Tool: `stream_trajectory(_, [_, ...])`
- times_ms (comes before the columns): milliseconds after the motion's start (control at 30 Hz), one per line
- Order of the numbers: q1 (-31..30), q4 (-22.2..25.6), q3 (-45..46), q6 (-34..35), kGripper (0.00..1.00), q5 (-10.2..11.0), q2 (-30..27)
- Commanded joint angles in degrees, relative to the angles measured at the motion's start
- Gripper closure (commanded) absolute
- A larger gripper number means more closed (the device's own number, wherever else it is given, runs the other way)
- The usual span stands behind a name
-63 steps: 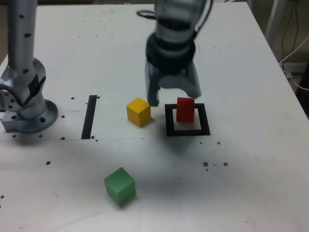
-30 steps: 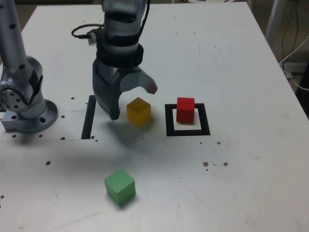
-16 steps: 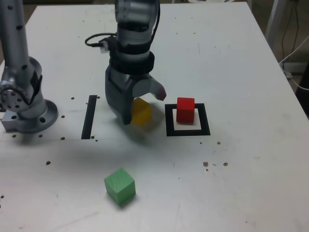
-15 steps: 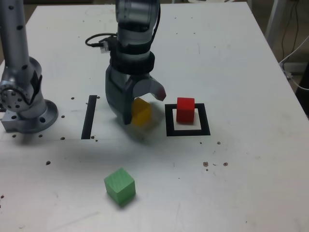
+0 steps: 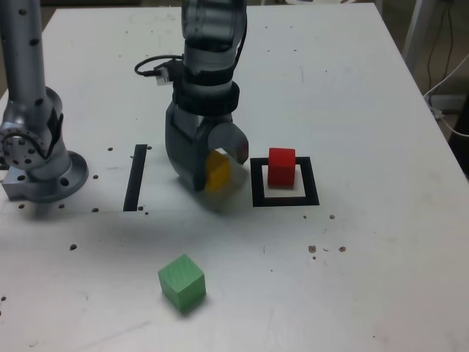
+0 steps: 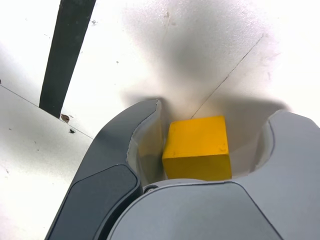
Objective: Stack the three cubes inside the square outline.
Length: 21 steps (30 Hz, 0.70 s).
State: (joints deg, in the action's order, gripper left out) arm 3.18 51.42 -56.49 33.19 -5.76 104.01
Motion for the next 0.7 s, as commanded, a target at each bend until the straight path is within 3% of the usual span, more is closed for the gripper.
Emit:
stream_trajectory(0, [0.1, -0.1, 0.0, -0.1, 0.53, -0.1, 0.2])
stream_trajectory(200, [0.2, -0.5, -0.3, -0.2, 0.66, 1.1, 0.1])
stream_trajectory(467, [0.1, -0.4, -1.8, -2.0, 0.73, 2.2, -0.4])
stream_trajectory(667, [0.2, 4.0, -7.5, -10.5, 0.79, 5.6, -1.4])
